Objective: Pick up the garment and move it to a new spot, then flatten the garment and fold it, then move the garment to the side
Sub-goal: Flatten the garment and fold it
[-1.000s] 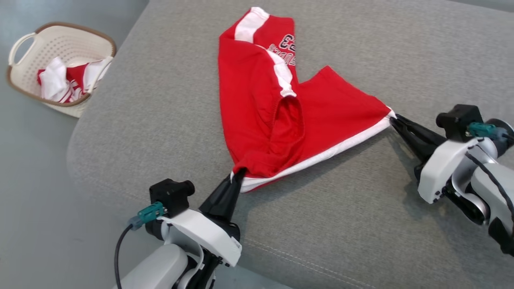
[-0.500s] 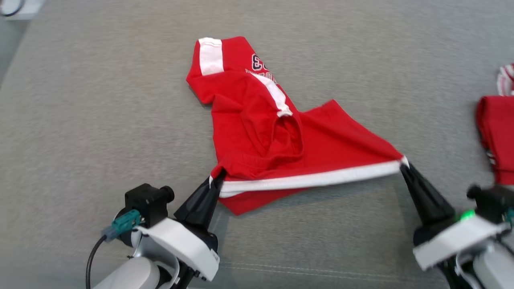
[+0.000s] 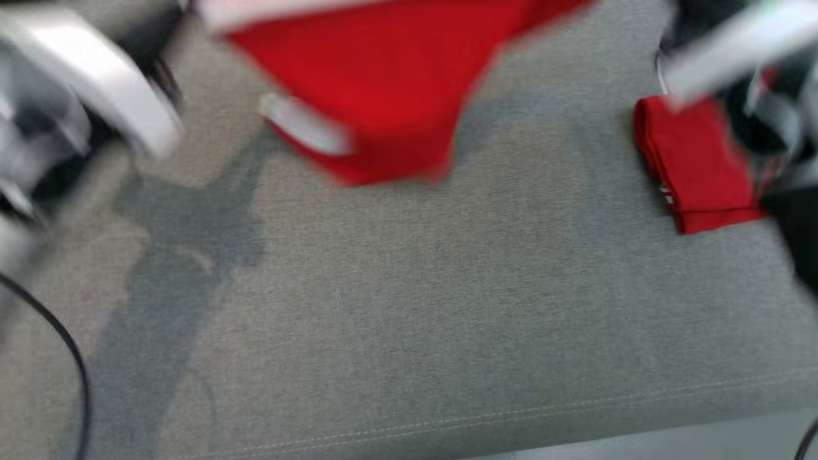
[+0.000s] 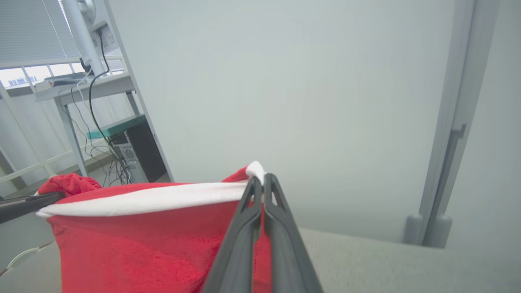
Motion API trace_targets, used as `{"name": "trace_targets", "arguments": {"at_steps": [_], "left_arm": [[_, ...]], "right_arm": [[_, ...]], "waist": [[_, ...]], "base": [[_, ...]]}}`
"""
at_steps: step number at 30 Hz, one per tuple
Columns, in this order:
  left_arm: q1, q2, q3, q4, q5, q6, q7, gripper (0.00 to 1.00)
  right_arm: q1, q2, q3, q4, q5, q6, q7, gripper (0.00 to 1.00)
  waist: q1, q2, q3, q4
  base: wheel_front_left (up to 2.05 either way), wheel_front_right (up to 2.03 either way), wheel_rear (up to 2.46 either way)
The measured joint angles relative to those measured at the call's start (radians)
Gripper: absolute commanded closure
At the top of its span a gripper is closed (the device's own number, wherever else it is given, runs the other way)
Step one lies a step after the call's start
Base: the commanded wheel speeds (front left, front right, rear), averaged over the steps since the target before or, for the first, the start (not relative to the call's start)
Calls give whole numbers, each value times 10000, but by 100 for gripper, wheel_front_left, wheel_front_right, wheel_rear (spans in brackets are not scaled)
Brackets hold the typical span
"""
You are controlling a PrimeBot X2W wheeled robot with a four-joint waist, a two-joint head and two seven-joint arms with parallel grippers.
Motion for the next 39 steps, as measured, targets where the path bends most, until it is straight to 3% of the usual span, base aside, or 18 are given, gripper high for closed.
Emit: {"name": "trace_targets", "arguments": {"at_steps": [4, 7, 9, 12, 16, 19, 22, 30, 39], "left_arm": [[-3861, -635, 878, 2094, 293, -203, -374, 100], [-5226, -736, 963, 2934, 771, -516, -750, 100], [-5274, -830, 1016, 3237, 838, -635, -1208, 100], [-3960, -1127, 920, 3547, 869, -709, -2197, 100], [-864, -2230, 679, 4063, 552, -788, -3814, 100], [1039, -3122, 412, 4736, 184, -976, -4437, 100], [2027, -3634, 410, 5313, -50, -1204, -4723, 100], [3000, -3891, 650, 5102, 263, -1450, -4953, 100], [5151, -3835, 1072, 3344, 1241, -759, -4955, 100]], "right_arm": [[-4231, 453, 395, 2201, -606, 58, -583, 100], [-5363, 508, 899, 2978, -800, 58, -886, 100], [-5377, 456, 1208, 2987, -748, 58, -1200, 100], [-4291, 165, 1866, 2679, -368, 58, -1342, 100], [-1377, -351, 2297, 2251, 355, 58, -1714, 100], [712, -443, 2280, 2280, 1055, 56, -1854, 100], [2163, -351, 2205, 2240, 1476, 56, -2088, 100], [3788, -288, 1348, 1281, 1801, 56, -2399, 100], [6450, 297, -238, 46, 1116, 56, -2454, 100]], "waist": [[0, 0, -275, -250], [0, 1, -490, -273], [0, 1, -490, -189], [0, 0, -441, 65], [0, 0, -228, 510], [0, 0, 24, 804], [0, 0, 260, 1027], [0, 0, 173, 1102], [0, 0, -260, 1089]], "base": [[0, 0, 0], [0, 0, 0], [0, 0, 0], [0, 0, 0], [0, 0, 0], [0, 0, 0], [0, 0, 0], [0, 0, 0], [0, 0, 0]]}}
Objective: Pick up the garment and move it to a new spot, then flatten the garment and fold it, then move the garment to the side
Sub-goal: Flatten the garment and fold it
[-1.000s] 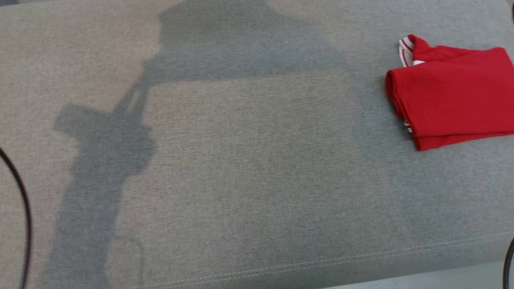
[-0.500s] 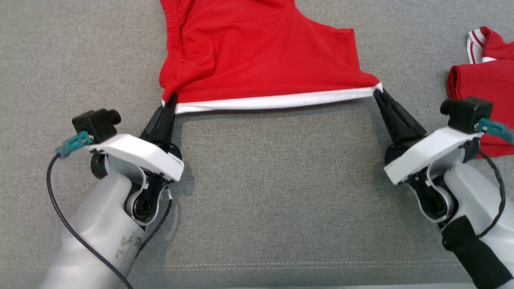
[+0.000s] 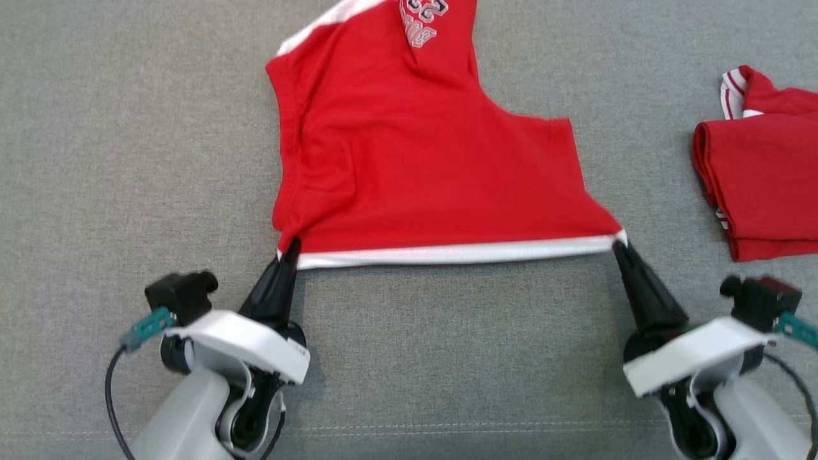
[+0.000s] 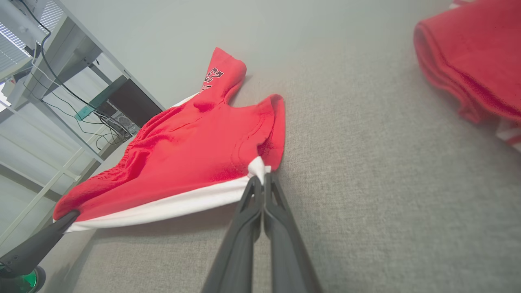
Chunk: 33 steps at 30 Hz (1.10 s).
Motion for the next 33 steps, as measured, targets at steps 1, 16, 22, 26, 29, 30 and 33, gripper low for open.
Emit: {"name": "trace_targets", "arguments": {"at_steps": [1, 16, 22, 26, 29, 30, 33], "left_arm": [[257, 35, 31, -213, 65, 132, 2, 100], [2912, 694, 174, -2847, 180, 1503, 545, 100], [3384, 1026, 132, -3561, -4, 1730, 1124, 100], [1784, 1526, 52, -3239, -351, 1022, 2512, 100], [-1765, 1793, 456, -1923, -535, 257, 3597, 100], [-3159, 1753, 721, -1503, -629, 90, 3670, 100], [-7086, 1662, 1243, -399, -155, 38, 3116, 100]], "right_arm": [[344, 134, -176, -130, -73, 2, 0, 100], [3639, 1881, -2288, -2027, -1480, 29, 1087, 100], [4308, 2284, -2844, -2805, -1797, 29, 1981, 100], [2170, 1883, -2851, -2056, -1877, 17, 3041, 100], [-2333, 1233, -2497, -874, -2222, 33, 3264, 100], [-4077, 1187, -2437, -422, -2266, 44, 3206, 100], [-8383, 1095, -2201, 784, -2675, 132, 2500, 100]], "waist": [[0, 0, -67, -8], [0, 0, -711, -137], [0, 0, -802, -216], [0, 0, -712, -212], [0, 0, -687, -366], [0, 0, -689, -439], [0, 0, -784, -617]], "base": [[0, 0, 0], [0, 0, 0], [0, 0, 0], [0, 0, 0], [0, 0, 0], [0, 0, 0], [0, 0, 0]]}}
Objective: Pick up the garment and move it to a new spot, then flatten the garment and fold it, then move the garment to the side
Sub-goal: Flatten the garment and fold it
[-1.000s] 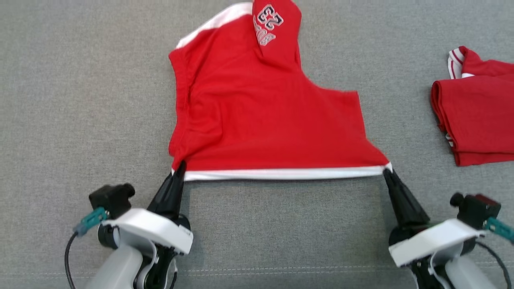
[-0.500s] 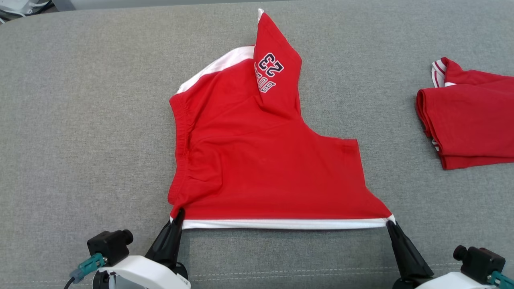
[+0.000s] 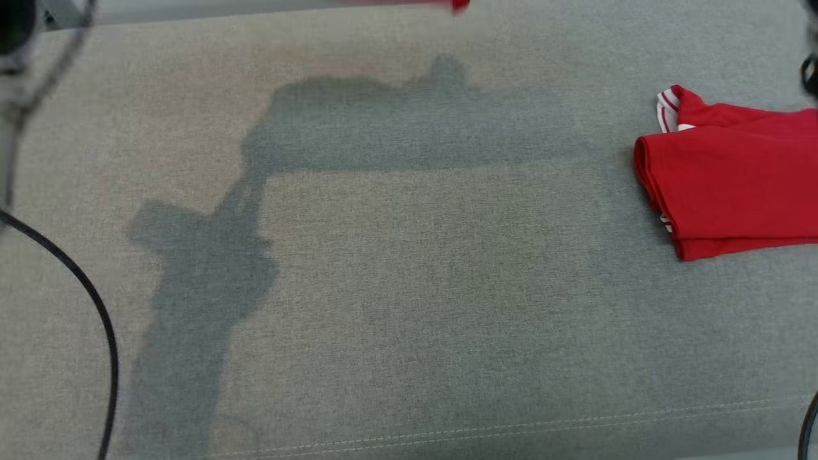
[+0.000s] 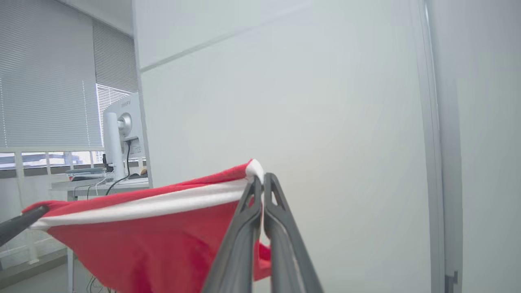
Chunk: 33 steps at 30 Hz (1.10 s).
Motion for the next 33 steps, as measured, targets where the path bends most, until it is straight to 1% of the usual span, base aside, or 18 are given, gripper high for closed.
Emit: {"name": "trace_targets", "arguments": {"at_steps": [1, 2, 4, 6, 9, 11, 14, 17, 19, 21, 25, 27, 30, 33], "left_arm": [[-982, 23, 79, 247, 255, -84, -217, 100], [-2293, 27, 184, 640, 631, -297, -729, 100], [-2734, -25, 219, 878, 708, -585, -1168, 100], [-2465, -142, 8, 1055, 832, -721, -1615, 100], [-824, -372, -316, 978, 915, -846, -2431, 100], [727, -807, -562, 1037, 872, -855, -2761, 100], [2939, -1448, -859, 1574, 784, -855, -2949, 100], [4170, -1837, -890, 1983, 614, -876, -3060, 100], [4593, -1906, -815, 2077, 619, -917, -3095, 100], [4972, -1906, -533, 1908, 708, -943, -3118, 100], [5692, -1908, -148, 1095, 1404, -943, -3120, 100], [6173, -1900, -186, 767, 1607, -928, -3120, 100], [6966, -1904, -263, 144, 1889, -759, -3120, 100], [7756, -1871, -272, -499, 1965, -399, -3116, 100]], "right_arm": [[-936, -40, 113, 353, -92, 0, -119, 100], [-2049, -144, 380, 777, -140, -2, -353, 100], [-2279, -403, 775, 846, -109, -4, -466, 100], [-1801, -679, 1275, 698, 59, -21, -658, 100], [229, -1110, 1662, 130, 527, -31, -834, 100], [2010, -1235, 1701, -48, 1001, -48, -1072, 100], [4620, -1024, 1737, -46, 1833, -119, -1300, 100], [6427, -600, 1714, 190, 2416, -119, -1590, 100], [7117, -412, 1839, 128, 2688, -121, -1743, 100], [7469, -278, 1837, -92, 2811, -121, -1941, 100], [7868, -334, 1601, -704, 2830, -121, -2157, 100], [8218, -332, 1400, -963, 2819, -121, -2163, 100], [9024, -311, 988, -1475, 2604, -121, -2165, 100], [9823, -144, 625, -1954, 2311, -119, -2033, 100]], "waist": [[0, 0, -34, -64], [0, 0, -56, -173], [0, 0, 13, -208], [0, 0, 90, -179], [0, 0, 247, -66], [0, 0, 402, 64], [0, 0, 700, 233], [0, 0, 1031, 358], [0, 0, 1194, 376], [0, 0, 1246, 297], [0, 0, 1136, 166], [0, 0, 1018, 144], [0, 0, 885, 198], [0, 0, 778, 252]], "base": [[0, 0, 0], [0, 0, 0], [0, 0, 0], [0, 0, 0], [0, 0, 0], [0, 0, 0], [0, 0, 0], [0, 0, 0], [0, 0, 0], [0, 0, 0], [0, 0, 0], [0, 0, 0], [0, 0, 0], [0, 0, 0]]}}
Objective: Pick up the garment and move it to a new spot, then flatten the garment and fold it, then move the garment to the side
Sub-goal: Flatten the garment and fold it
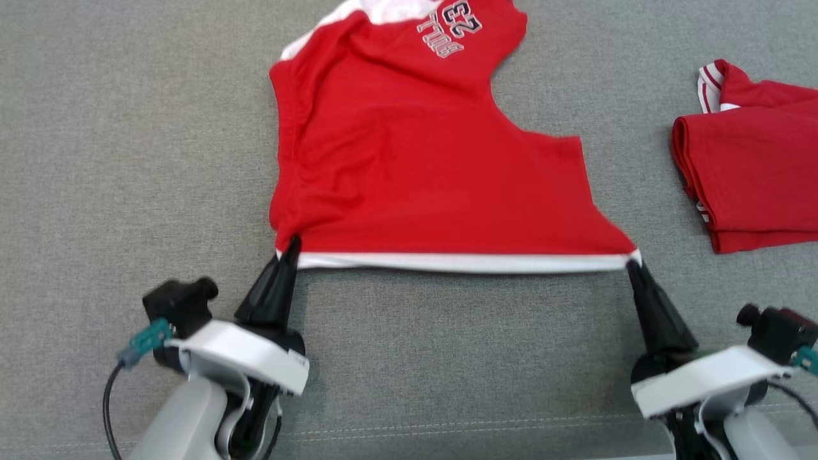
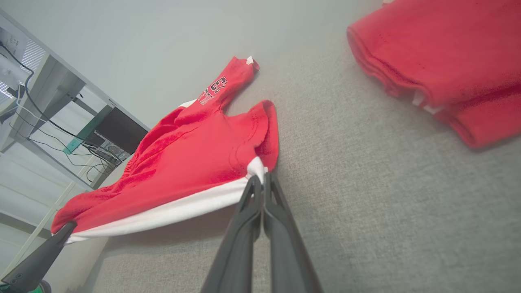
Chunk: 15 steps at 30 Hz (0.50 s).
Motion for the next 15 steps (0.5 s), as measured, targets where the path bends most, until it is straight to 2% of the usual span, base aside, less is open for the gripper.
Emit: {"name": "trace_targets", "arguments": {"at_steps": [5, 15], "left_arm": [[1128, 167, 25, -1011, -56, 587, 115, 100], [1997, 274, -48, -1760, -211, 1020, 690, 100]], "right_arm": [[1203, 535, -533, -734, -414, 0, 696, 100], [2279, 1202, -1452, -1452, -1312, 2, 1716, 100]], "waist": [[0, 0, -172, 113], [0, 0, -455, 198]], "base": [[0, 0, 0], [0, 0, 0]]}}
